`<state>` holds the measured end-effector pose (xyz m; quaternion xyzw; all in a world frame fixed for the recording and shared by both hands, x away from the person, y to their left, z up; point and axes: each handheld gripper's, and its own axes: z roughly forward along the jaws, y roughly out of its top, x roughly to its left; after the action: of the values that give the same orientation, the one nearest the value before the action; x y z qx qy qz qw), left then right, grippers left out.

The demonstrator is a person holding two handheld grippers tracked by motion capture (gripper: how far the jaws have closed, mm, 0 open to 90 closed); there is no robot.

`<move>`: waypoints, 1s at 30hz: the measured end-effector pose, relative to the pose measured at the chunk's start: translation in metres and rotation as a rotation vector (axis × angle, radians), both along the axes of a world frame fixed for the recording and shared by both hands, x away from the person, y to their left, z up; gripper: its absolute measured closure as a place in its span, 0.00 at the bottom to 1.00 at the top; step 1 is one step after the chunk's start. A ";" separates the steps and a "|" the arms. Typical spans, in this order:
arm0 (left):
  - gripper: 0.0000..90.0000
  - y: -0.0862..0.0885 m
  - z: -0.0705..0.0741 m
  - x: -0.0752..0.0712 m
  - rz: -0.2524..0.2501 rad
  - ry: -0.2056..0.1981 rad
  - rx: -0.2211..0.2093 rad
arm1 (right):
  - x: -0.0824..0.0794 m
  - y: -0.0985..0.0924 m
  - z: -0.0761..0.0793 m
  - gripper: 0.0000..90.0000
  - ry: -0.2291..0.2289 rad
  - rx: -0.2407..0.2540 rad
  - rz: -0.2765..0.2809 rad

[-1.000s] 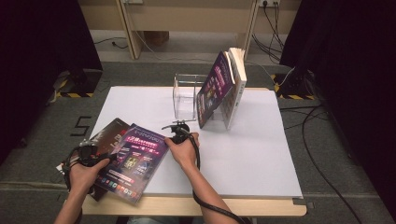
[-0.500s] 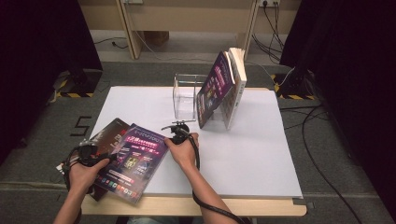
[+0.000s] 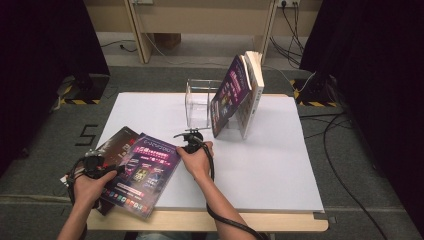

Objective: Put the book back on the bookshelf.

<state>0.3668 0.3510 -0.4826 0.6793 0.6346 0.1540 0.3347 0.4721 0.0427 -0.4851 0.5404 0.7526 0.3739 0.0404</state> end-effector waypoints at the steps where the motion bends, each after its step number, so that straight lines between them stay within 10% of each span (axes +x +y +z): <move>1: 0.63 0.000 0.000 0.000 0.000 -0.001 -0.002 | 0.001 0.000 0.000 0.65 -0.008 -0.009 0.002; 30: 0.65 -0.012 0.004 -0.001 0.005 -0.001 0.107 | -0.001 -0.006 -0.005 0.66 0.028 0.094 -0.033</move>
<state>0.3662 0.3385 -0.4785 0.6946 0.6269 0.1890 0.2979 0.4715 0.0367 -0.4901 0.5592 0.7257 0.4007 0.0107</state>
